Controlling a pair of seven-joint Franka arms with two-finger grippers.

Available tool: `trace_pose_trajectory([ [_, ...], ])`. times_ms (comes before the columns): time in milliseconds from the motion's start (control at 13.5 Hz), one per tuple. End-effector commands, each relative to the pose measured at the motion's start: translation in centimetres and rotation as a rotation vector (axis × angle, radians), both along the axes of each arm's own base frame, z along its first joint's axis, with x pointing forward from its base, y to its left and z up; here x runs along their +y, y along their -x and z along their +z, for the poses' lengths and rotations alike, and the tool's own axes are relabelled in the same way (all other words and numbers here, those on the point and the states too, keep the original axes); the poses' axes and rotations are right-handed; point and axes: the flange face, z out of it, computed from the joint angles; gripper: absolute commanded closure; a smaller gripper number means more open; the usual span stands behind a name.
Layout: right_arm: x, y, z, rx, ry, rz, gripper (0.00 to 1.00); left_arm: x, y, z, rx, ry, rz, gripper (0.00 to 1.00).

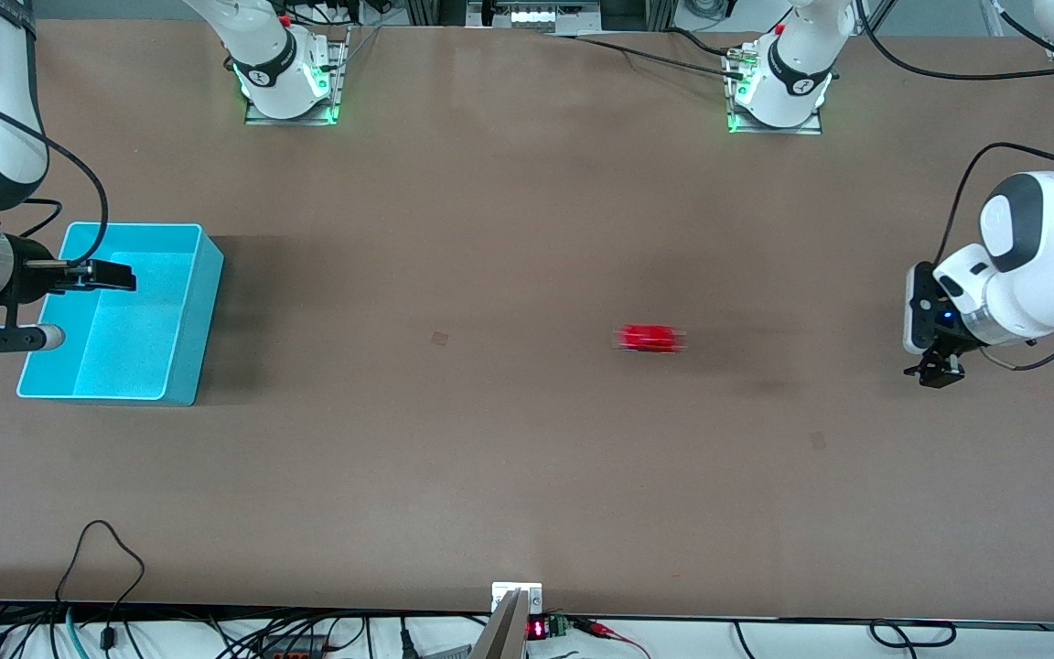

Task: Wind red beetle toy and store in blue box
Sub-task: 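Release the red car to roll toward the cyan box, lift the left gripper, then move the right gripper over the red car beside the box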

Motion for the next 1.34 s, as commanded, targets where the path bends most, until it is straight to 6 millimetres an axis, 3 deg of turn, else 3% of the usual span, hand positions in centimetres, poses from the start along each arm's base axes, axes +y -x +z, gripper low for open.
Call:
trace_pose_trajectory([
  [0, -0.4, 0.1, 0.2, 0.008, -0.005, 0.012, 0.00, -1.7, -0.9, 0.6, -0.002, -0.001, 0.235, 0.00],
  [297, -0.8, 0.2, -0.1, 0.015, -0.007, 0.005, 0.00, -3.4, -1.7, 1.7, -0.029, -0.023, 0.615, 0.00],
  [446, -1.4, 0.2, 0.0, 0.014, -0.007, -0.006, 0.00, -3.2, -3.1, 4.5, -0.083, -0.022, 0.885, 0.00],
  [668, -2.7, 0.3, -0.2, 0.015, -0.009, -0.027, 0.00, -4.1, -3.3, 6.4, -0.033, -0.061, 1.189, 0.00],
  [817, -2.8, 0.0, -1.1, 0.026, -0.009, -0.027, 0.00, -4.6, -3.6, 8.8, -0.012, -0.088, 1.430, 0.00],
  [965, -2.4, -0.1, -2.4, 0.052, -0.019, 0.002, 0.00, -5.6, -3.8, 13.1, -0.052, -0.070, 1.600, 0.00],
  [1114, -2.0, 0.0, -3.9, 0.077, -0.058, 0.099, 0.00, -5.6, -3.4, 17.1, -0.049, -0.033, 1.659, 0.00],
  [1262, -1.8, 0.4, -6.3, 0.088, -0.072, 0.114, 0.00, -4.3, -2.6, 19.8, 0.010, 0.027, 1.728, 0.00],
])
